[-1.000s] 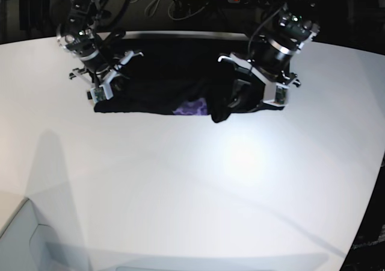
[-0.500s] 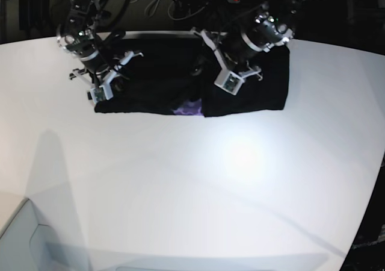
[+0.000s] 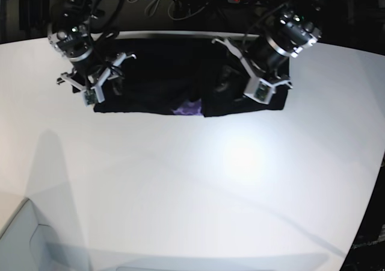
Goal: Layout the t-shirt on the table in an organized manner, then fold the t-shirt properly
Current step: 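Grasp the strip's end with the left gripper and fold it toward the right gripper, then regrasp the folded strip ends with both grippers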
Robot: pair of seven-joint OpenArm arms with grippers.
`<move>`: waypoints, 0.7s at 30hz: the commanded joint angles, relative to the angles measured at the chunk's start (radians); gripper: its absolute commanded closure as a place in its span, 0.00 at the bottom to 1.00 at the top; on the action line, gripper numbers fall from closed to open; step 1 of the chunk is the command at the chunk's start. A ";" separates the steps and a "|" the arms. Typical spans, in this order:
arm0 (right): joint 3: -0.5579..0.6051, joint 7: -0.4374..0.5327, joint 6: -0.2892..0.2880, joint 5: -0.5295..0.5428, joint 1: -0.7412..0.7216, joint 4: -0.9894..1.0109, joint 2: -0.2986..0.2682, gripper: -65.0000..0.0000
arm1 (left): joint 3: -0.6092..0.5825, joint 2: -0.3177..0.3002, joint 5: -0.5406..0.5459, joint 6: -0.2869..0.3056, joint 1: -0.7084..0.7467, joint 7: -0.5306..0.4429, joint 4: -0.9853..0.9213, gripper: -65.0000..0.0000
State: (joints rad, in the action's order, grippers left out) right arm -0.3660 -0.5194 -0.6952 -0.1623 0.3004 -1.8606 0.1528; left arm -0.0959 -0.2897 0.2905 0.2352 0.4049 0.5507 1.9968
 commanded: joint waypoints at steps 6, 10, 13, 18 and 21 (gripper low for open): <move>-0.029 0.020 -0.003 0.011 0.029 -0.049 0.004 0.32 | 0.238 -0.001 0.009 0.003 0.012 -0.017 -0.041 0.61; -0.110 0.020 -0.003 0.011 0.016 -0.021 0.004 0.31 | 0.301 -0.001 0.009 0.003 -0.014 -0.019 -0.141 0.61; -0.159 0.020 -0.003 0.011 -0.025 0.036 0.004 0.31 | 0.302 0.002 0.009 0.005 -0.048 -0.019 -0.224 0.61; -0.186 0.020 -0.003 0.011 -0.048 0.135 0.004 0.31 | 0.308 0.054 0.009 0.005 -0.073 -0.019 -0.278 0.61; -0.186 0.020 -0.003 0.011 -0.046 0.151 0.004 0.31 | 0.301 0.062 0.008 0.005 -0.074 -0.019 -0.290 0.61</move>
State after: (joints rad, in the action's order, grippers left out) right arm -0.5533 -0.5087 -0.6952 -0.1520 0.2581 -1.6985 0.1608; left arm 0.2039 -0.2188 0.2909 0.2363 0.3367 0.5488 1.6951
